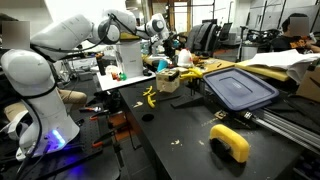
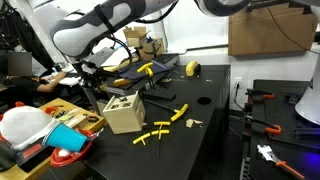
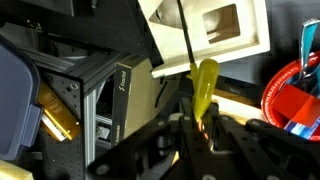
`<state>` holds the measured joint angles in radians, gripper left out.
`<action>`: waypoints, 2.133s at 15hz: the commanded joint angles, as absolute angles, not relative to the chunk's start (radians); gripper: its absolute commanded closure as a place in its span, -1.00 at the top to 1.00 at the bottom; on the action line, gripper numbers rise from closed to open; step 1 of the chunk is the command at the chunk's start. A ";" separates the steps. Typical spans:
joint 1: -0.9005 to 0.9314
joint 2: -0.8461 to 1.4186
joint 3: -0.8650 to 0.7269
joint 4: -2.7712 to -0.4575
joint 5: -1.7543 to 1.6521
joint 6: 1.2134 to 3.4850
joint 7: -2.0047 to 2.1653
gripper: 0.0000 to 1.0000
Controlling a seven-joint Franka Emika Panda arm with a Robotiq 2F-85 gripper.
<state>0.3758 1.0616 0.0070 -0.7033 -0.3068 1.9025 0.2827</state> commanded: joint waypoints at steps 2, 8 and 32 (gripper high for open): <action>0.352 0.995 0.017 -0.769 -0.269 1.951 0.368 -0.92; 0.338 0.916 -0.007 -0.840 -0.281 1.995 0.526 -0.92; 0.352 0.252 -0.071 -1.695 -0.559 2.135 1.235 -0.92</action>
